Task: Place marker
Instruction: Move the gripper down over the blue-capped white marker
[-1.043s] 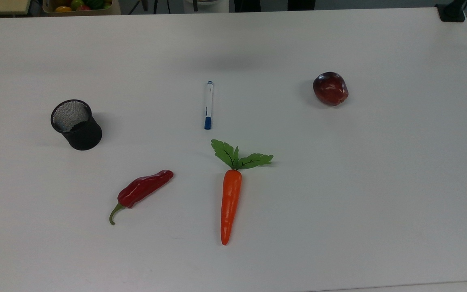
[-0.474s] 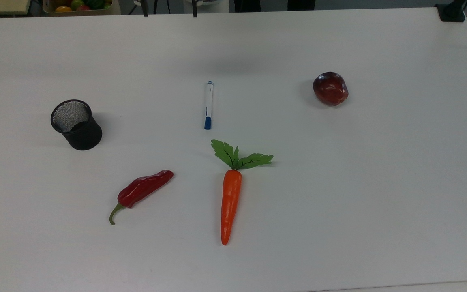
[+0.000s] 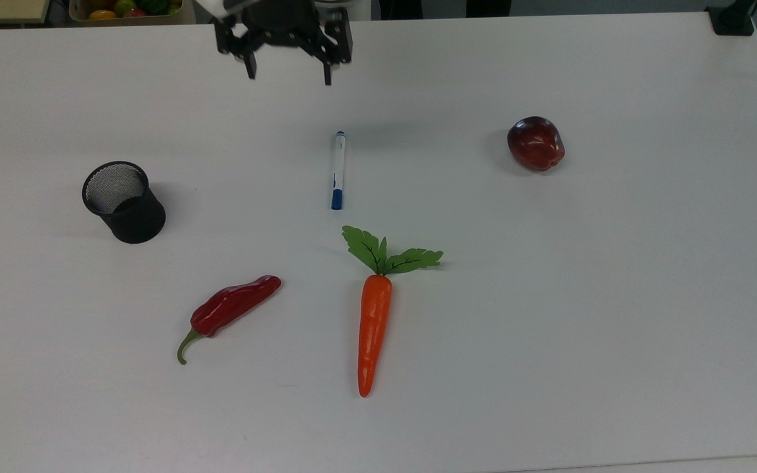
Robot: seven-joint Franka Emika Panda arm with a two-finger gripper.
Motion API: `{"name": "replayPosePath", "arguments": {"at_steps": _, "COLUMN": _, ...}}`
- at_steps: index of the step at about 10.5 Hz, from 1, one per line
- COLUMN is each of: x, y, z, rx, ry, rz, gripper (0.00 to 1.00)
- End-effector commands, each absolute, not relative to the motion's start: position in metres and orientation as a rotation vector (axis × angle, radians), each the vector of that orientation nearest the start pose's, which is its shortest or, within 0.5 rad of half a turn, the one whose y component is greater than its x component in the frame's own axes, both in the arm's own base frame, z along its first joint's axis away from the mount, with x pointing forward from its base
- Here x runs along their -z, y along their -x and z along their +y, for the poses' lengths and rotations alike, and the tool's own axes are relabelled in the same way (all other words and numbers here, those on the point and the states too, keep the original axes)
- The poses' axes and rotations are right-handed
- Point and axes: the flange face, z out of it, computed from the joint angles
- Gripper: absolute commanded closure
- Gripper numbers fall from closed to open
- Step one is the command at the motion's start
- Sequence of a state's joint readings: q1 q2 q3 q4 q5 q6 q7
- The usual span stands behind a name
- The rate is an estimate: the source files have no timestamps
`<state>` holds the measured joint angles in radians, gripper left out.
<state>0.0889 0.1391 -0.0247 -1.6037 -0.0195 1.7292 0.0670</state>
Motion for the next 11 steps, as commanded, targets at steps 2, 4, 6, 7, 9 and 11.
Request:
{"name": "replayPosePath", "arguments": {"at_steps": 2, "x": -0.455, "y": -0.596, "z": 0.061, "rx": -0.051, "ry": 3.192, "rz": -0.047, "gripper": 0.0}}
{"name": "replayPosePath", "arguments": {"at_steps": 4, "x": -0.42, "y": -0.593, "z": 0.061, "rx": -0.049, "ry": 3.203, "rz": -0.063, "gripper": 0.0}}
{"name": "replayPosePath", "arguments": {"at_steps": 6, "x": -0.381, "y": -0.591, "z": 0.067, "rx": -0.053, "ry": 3.204, "rz": -0.094, "gripper": 0.0}}
{"name": "replayPosePath", "arguments": {"at_steps": 7, "x": -0.365, "y": -0.593, "z": 0.068, "rx": -0.05, "ry": 3.209, "rz": -0.102, "gripper": 0.0}}
{"name": "replayPosePath", "arguments": {"at_steps": 9, "x": -0.33, "y": -0.6, "z": 0.069, "rx": -0.081, "ry": 3.216, "rz": -0.113, "gripper": 0.02}}
{"name": "replayPosePath", "arguments": {"at_steps": 11, "x": -0.315, "y": -0.607, "z": 0.074, "rx": -0.048, "ry": 3.215, "rz": -0.125, "gripper": 0.03}}
